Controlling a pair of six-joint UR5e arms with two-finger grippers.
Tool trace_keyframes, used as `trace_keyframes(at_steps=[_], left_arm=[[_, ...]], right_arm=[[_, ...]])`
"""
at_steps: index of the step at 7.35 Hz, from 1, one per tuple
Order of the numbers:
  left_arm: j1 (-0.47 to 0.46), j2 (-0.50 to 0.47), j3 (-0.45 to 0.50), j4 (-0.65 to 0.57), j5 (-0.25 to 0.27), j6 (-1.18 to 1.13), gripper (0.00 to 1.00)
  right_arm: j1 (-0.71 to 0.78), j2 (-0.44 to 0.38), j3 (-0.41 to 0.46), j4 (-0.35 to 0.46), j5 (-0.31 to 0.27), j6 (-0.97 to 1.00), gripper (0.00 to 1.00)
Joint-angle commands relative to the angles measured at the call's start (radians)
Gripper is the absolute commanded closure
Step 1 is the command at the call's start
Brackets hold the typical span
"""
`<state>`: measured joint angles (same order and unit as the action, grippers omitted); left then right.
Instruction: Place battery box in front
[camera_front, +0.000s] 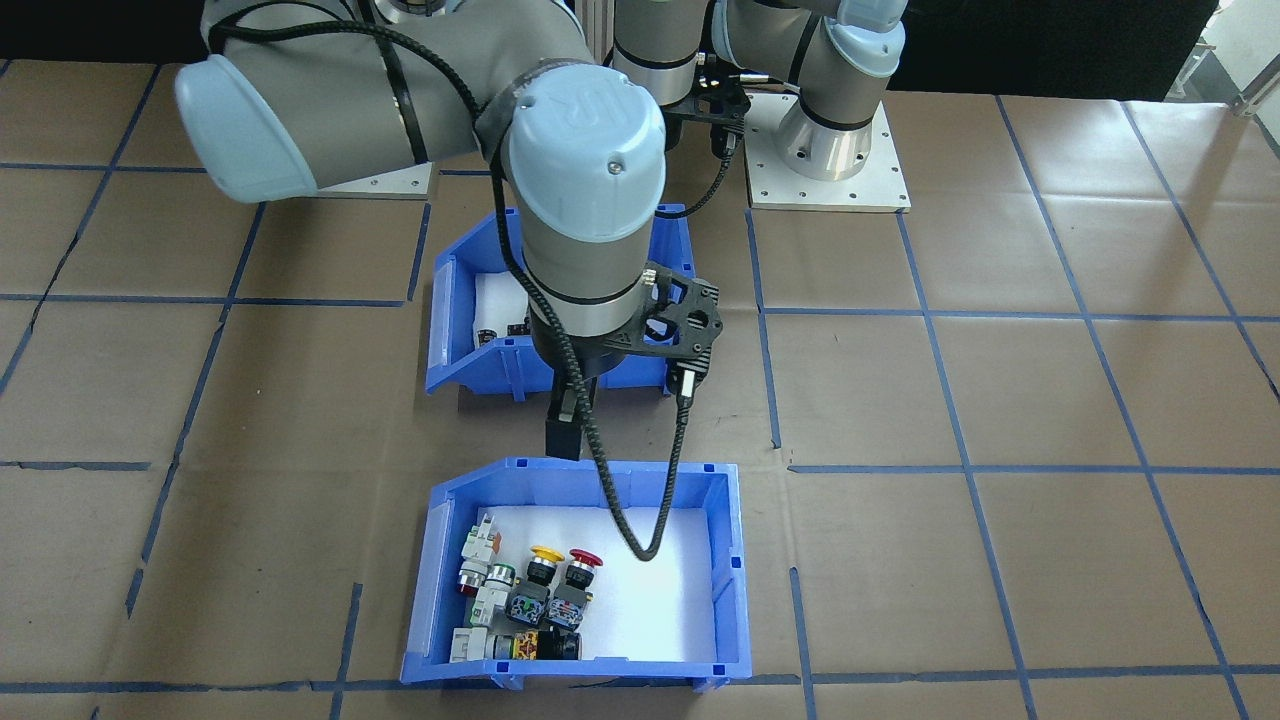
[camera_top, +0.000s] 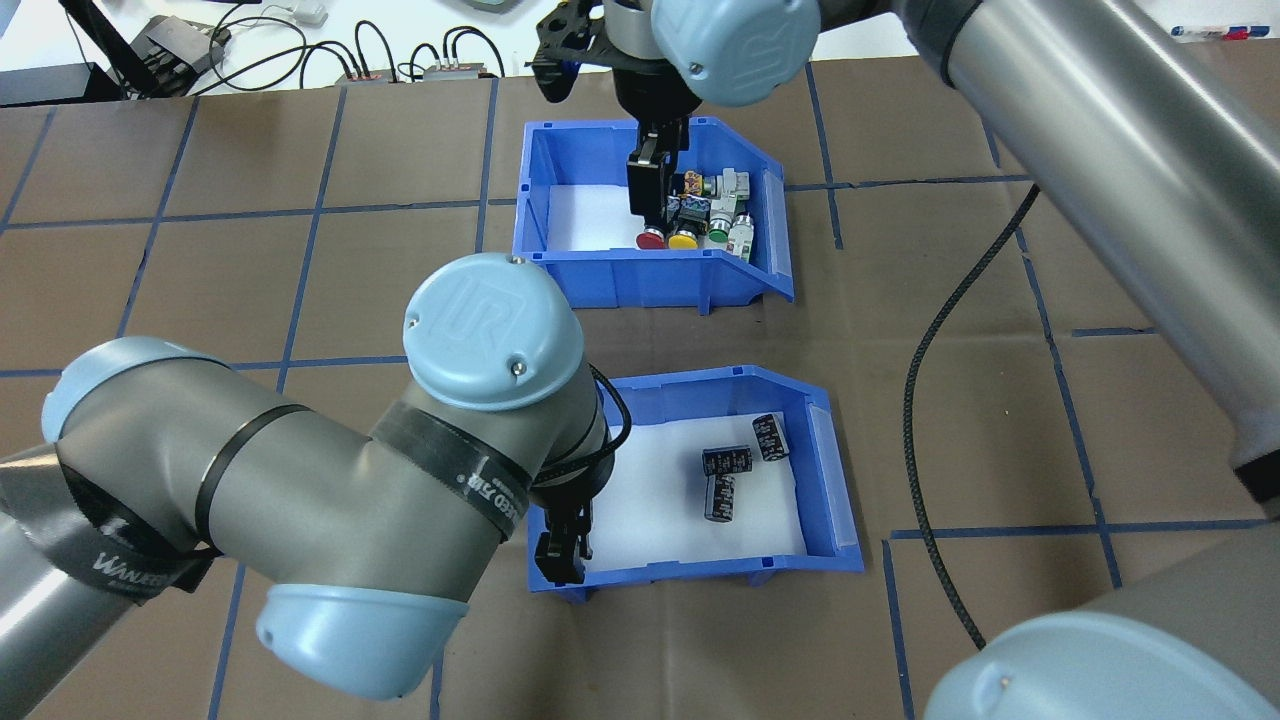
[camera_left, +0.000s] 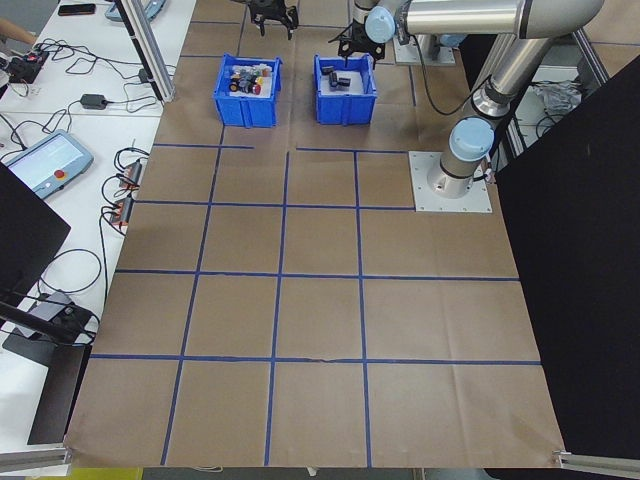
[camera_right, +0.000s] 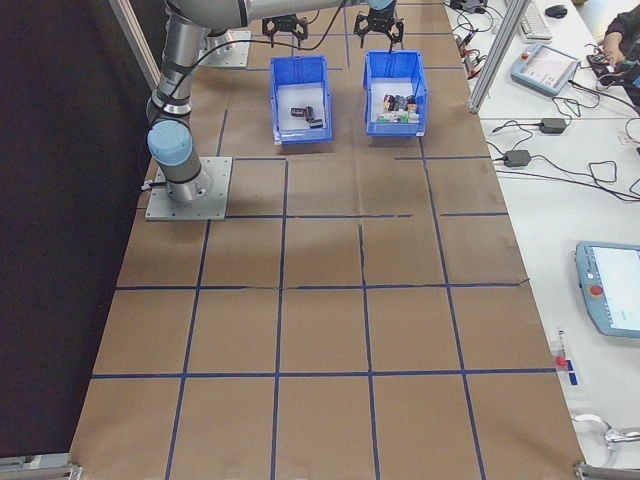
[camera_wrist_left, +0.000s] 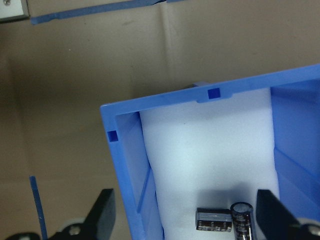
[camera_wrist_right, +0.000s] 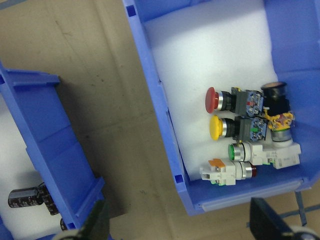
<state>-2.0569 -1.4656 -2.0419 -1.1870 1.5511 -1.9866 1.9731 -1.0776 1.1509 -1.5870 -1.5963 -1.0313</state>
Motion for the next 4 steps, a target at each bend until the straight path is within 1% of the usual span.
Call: trace_keyframes(at_steps=[1,2,3,4], left_arm=[[-0.022,-0.009,-0.105,0.215,-0.002,-0.032,0.01],[-0.026,-0.012,-0.128,0.230,-0.003,-0.034,0.01],[-0.041,-0.016,-0.130,0.234,-0.003,-0.049,0.01],[-0.069,-0.028,-0.129,0.237,-0.018,-0.133,0.01]], right_arm=[[0.052,0.031,0.042,-0.068,-0.010,-0.067,0.00],[0.053,0.050,0.044,-0.076,-0.010,-0.085,0.00],[0.052,0.074,0.046,-0.103,-0.011,-0.087,0.00],[0.052,0.090,0.058,-0.143,-0.027,-0.089,0.00]])
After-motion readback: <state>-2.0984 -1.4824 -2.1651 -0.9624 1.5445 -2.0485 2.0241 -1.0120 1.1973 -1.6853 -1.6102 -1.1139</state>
